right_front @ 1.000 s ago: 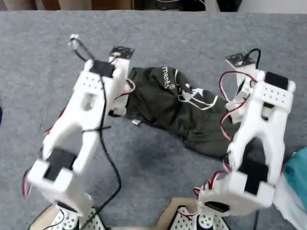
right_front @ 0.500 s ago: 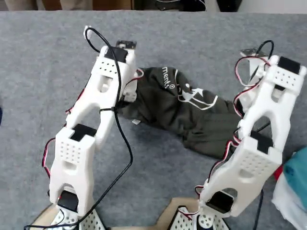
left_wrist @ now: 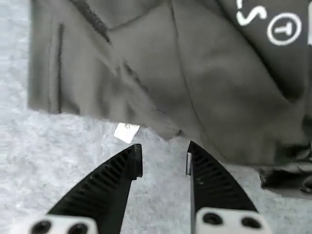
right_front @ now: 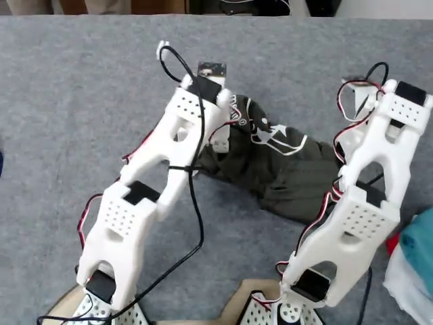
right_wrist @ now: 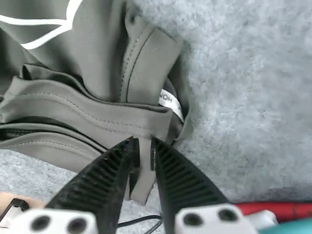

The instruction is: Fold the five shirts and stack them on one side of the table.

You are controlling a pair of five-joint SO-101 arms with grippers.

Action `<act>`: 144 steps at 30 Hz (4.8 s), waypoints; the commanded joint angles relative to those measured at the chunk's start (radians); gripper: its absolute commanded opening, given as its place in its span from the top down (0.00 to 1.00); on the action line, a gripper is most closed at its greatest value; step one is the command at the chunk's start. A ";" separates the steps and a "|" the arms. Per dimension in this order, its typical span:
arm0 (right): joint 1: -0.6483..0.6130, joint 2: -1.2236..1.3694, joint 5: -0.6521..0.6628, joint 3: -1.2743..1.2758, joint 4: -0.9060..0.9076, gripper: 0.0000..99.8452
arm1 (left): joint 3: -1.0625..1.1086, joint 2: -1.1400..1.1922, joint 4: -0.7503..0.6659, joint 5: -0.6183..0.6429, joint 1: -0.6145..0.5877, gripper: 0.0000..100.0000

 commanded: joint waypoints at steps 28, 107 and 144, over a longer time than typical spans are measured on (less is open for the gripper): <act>0.008 0.117 -0.081 -0.257 0.038 0.97 | -0.137 0.117 -0.184 0.006 -0.173 0.98; -0.105 -0.035 -0.331 0.002 0.034 0.86 | -0.190 0.127 -0.103 0.000 -0.184 0.98; -0.119 -0.067 -0.341 -0.081 0.040 0.97 | -0.193 0.120 -0.103 -0.014 -0.227 0.98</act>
